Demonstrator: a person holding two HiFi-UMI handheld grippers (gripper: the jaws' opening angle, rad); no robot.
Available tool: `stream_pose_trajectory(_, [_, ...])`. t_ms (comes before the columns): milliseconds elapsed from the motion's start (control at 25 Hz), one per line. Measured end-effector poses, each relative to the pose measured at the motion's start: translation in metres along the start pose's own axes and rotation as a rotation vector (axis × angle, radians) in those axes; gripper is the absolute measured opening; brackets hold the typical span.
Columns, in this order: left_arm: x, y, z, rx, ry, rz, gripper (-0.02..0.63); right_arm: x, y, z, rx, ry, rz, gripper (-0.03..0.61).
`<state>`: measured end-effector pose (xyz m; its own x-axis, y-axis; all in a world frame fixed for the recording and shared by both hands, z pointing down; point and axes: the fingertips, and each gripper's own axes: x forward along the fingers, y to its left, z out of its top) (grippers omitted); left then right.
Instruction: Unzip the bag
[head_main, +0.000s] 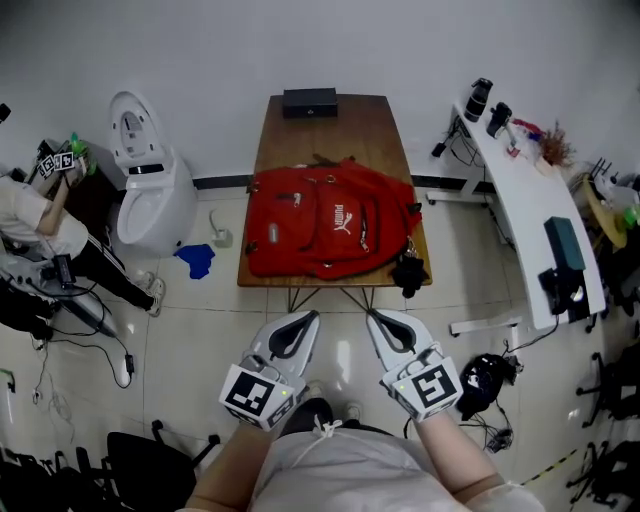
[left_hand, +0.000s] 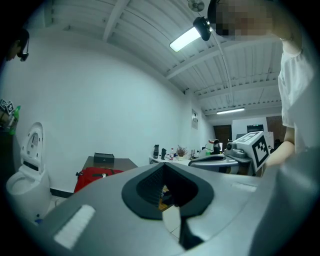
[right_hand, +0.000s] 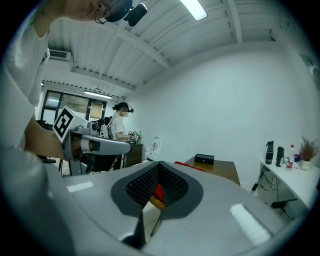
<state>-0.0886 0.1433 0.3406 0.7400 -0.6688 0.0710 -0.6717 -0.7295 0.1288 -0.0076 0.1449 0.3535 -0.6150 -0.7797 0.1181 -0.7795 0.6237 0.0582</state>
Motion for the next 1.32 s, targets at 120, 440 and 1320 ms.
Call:
stream_pose_trajectory(120, [0.002,-0.01,-0.006,-0.004,0.012,-0.005,0.006,-0.01,0.001,-0.002,-0.01,0.002,0.012,0.006])
stream_pose_trajectory(440, [0.005,-0.019,-0.013,0.009,0.027,0.014,0.006,-0.018,-0.004,-0.006,-0.01,0.001,0.023,0.006])
stream_pose_trajectory(1320, [0.012,-0.011,-0.002,0.014,0.012,0.011,0.006,-0.006,-0.01,0.011,0.005,-0.004,0.013,0.006])
